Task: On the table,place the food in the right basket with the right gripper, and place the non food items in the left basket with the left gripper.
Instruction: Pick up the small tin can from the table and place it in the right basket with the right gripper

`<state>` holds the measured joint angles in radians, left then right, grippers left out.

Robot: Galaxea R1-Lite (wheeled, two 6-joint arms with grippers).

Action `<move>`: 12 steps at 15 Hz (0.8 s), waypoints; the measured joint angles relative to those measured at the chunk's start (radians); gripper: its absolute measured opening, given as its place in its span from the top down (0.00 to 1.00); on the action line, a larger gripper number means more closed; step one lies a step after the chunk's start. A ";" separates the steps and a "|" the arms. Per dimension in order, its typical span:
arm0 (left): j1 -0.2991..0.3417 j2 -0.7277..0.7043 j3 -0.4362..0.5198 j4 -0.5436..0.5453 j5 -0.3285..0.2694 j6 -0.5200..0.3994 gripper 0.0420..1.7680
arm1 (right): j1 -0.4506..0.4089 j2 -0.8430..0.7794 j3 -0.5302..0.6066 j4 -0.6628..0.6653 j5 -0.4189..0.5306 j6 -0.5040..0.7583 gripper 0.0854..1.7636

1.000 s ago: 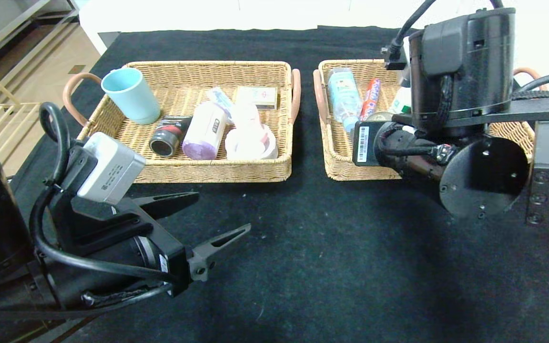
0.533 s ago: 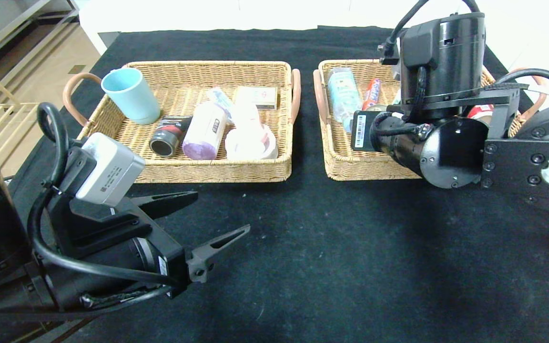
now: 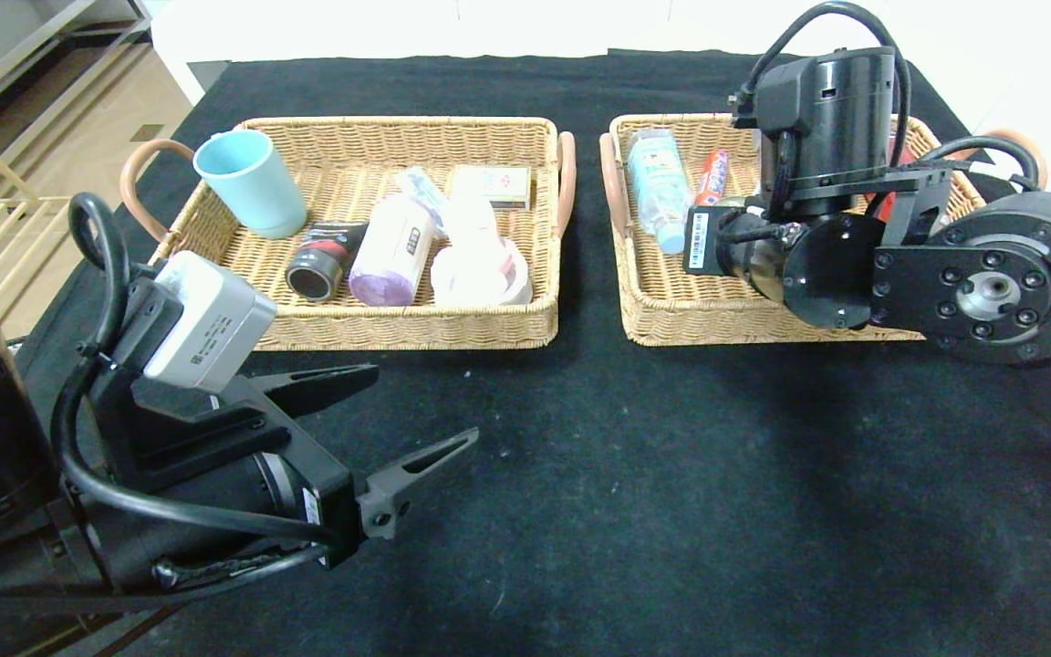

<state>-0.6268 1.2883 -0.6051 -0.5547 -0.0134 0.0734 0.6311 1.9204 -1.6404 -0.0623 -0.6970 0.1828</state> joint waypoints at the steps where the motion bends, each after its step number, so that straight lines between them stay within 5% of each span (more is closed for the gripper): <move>1: 0.000 0.000 0.000 0.000 0.000 0.000 0.03 | -0.002 0.002 -0.002 0.000 0.000 0.000 0.34; 12: 0.000 -0.001 0.001 0.000 0.000 0.000 0.03 | -0.003 0.002 0.003 0.001 -0.001 0.000 0.12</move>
<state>-0.6264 1.2877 -0.6043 -0.5547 -0.0138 0.0734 0.6277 1.9223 -1.6374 -0.0615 -0.6981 0.1823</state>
